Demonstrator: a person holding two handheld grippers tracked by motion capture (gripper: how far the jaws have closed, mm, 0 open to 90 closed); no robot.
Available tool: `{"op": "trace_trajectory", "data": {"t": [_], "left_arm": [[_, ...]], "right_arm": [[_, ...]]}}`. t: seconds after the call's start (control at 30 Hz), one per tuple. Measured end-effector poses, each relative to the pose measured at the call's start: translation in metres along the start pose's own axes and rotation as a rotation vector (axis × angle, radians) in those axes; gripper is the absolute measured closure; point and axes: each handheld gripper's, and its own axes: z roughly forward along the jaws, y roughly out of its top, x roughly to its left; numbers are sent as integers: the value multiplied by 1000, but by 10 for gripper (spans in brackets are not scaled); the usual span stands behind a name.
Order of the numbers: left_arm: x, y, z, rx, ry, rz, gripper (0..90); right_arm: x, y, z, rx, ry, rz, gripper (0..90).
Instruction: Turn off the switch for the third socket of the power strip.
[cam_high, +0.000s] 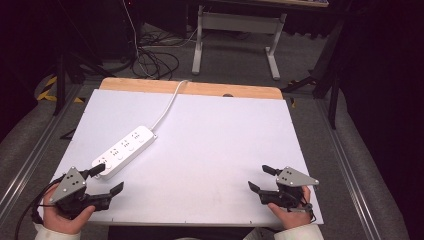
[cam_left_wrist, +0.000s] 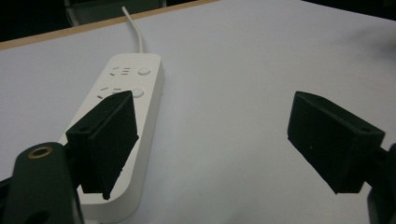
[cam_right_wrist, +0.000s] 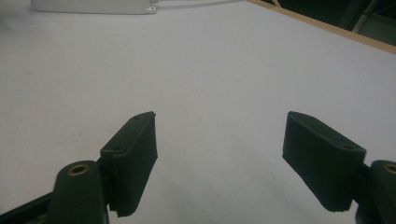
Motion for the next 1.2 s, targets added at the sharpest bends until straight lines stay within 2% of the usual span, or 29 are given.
{"op": "trace_trajectory", "data": {"t": [0.17, 0.3, 0.53, 0.63, 0.67, 0.93, 1.2], "left_arm": [[0, 1, 0, -1, -1, 1, 167], [-2, 2, -1, 10, 1, 33, 166], [-2, 3, -2, 7, -1, 42, 170], [-1, 3, -2, 9, 0, 35, 176], [-1, 4, -3, 5, -6, 20, 178], [1, 9, -1, 23, -33, -23, 244], [4, 21, 3, 39, -51, -27, 328]], "right_arm": [[0, -1, 1, 3, 14, 6, 265], [0, 0, 1, 1, 20, 4, 265], [0, -1, 0, -2, 14, 3, 265], [0, -1, 1, 0, 14, 2, 265], [0, -1, 1, 1, 16, 0, 265], [-1, -1, 1, -4, 29, 14, 265], [1, 0, 2, 1, 31, 11, 265]]}}
